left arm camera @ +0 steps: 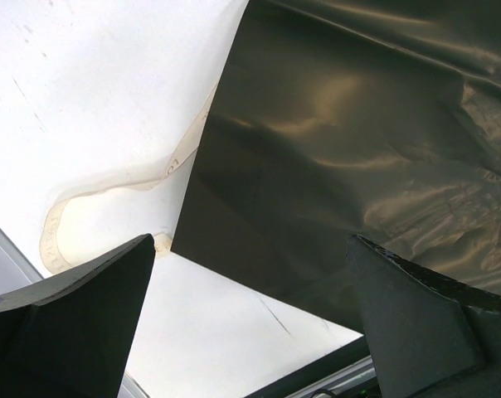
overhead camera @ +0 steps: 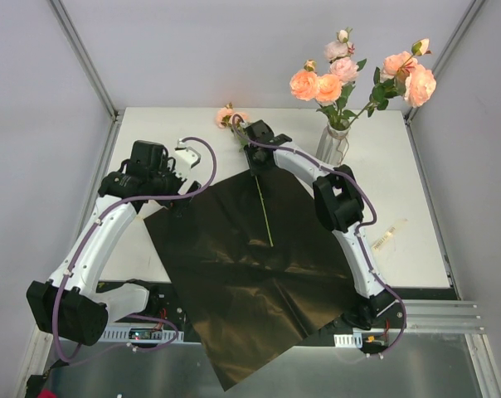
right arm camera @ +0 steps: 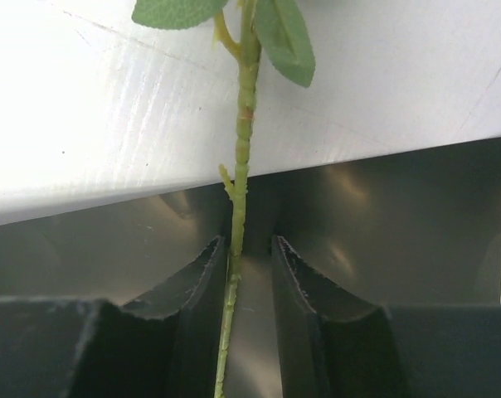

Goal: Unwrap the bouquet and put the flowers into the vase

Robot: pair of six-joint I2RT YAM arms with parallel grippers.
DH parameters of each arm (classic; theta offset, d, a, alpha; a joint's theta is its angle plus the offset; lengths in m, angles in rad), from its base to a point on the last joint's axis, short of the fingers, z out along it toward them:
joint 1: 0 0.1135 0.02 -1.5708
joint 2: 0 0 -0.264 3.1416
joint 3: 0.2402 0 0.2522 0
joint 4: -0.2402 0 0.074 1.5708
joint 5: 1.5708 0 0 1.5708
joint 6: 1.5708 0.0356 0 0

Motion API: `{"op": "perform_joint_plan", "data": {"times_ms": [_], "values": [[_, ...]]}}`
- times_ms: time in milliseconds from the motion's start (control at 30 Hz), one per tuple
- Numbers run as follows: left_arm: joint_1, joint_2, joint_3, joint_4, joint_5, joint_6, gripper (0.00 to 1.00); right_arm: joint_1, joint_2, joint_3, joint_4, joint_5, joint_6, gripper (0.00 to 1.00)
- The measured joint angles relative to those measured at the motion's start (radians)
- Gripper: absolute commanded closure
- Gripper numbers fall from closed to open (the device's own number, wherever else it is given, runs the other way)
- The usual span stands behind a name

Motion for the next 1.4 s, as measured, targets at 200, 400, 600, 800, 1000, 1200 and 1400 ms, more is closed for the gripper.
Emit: {"op": "perform_joint_plan", "data": {"times_ms": [200,400,600,800,1000,1200,1400], "values": [[0.000,-0.016,0.000,0.000,0.000,0.001,0.01,-0.003,0.006,0.018,-0.019,-0.007,0.000,0.72],[0.000,-0.026,0.000,0.000,-0.001,0.001,0.01,-0.002,0.006,0.022,-0.037,-0.003,0.003,0.99],[0.000,-0.028,-0.002,0.000,-0.006,0.000,0.01,0.001,-0.001,0.021,-0.037,0.007,0.008,0.99],[0.000,-0.030,-0.006,-0.003,-0.006,-0.004,0.01,0.004,-0.179,-0.039,0.008,0.000,-0.005,0.99],[0.000,-0.031,-0.006,-0.003,-0.006,-0.021,0.01,0.007,-0.572,-0.177,0.190,-0.049,-0.086,0.99],[0.000,-0.031,-0.006,-0.004,-0.006,-0.027,0.01,0.025,-0.978,-0.457,0.537,-0.141,-0.249,0.99],[0.000,-0.031,-0.005,-0.004,-0.006,-0.028,0.01,0.023,-1.147,-0.678,0.914,-0.111,-0.452,0.99]]}}
